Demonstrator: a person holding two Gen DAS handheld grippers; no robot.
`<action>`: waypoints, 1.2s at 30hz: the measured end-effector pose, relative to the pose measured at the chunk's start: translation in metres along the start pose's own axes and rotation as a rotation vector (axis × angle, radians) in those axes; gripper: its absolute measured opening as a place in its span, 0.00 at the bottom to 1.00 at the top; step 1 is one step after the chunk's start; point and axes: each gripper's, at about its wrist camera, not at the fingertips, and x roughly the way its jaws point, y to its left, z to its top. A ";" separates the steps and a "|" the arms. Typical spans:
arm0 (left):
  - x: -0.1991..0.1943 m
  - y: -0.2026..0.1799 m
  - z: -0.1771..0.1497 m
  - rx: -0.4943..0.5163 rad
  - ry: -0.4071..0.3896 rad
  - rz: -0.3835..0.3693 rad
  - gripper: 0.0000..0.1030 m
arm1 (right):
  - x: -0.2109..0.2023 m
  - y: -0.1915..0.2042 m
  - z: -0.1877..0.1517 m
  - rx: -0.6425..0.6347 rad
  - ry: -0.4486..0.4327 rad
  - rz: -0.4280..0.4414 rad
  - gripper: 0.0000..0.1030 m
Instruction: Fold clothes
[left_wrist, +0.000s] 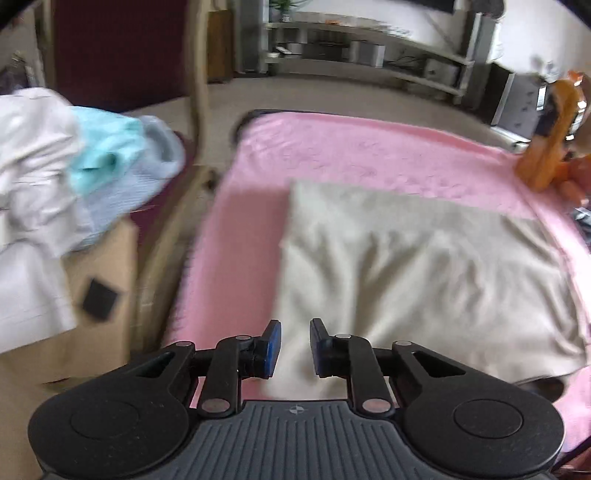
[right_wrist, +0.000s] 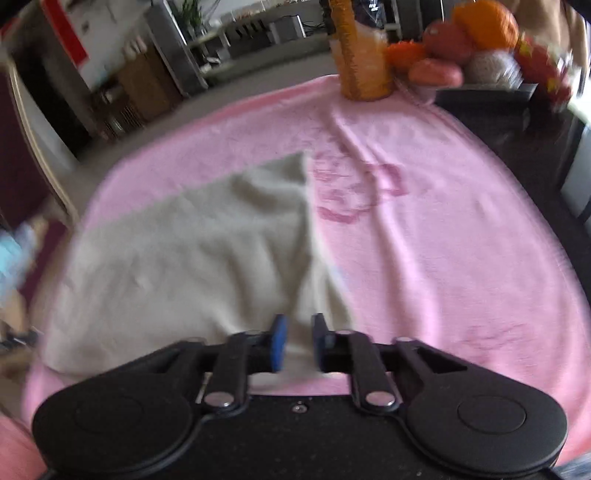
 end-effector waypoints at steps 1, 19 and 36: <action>0.003 -0.003 0.003 -0.006 -0.004 -0.027 0.17 | 0.004 0.002 0.002 0.011 0.004 0.029 0.12; 0.009 0.025 -0.011 -0.134 0.038 0.173 0.10 | 0.030 -0.043 0.006 0.335 0.084 0.019 0.01; -0.001 -0.016 -0.020 0.031 0.013 0.075 0.17 | 0.014 0.030 -0.004 0.015 0.041 0.134 0.15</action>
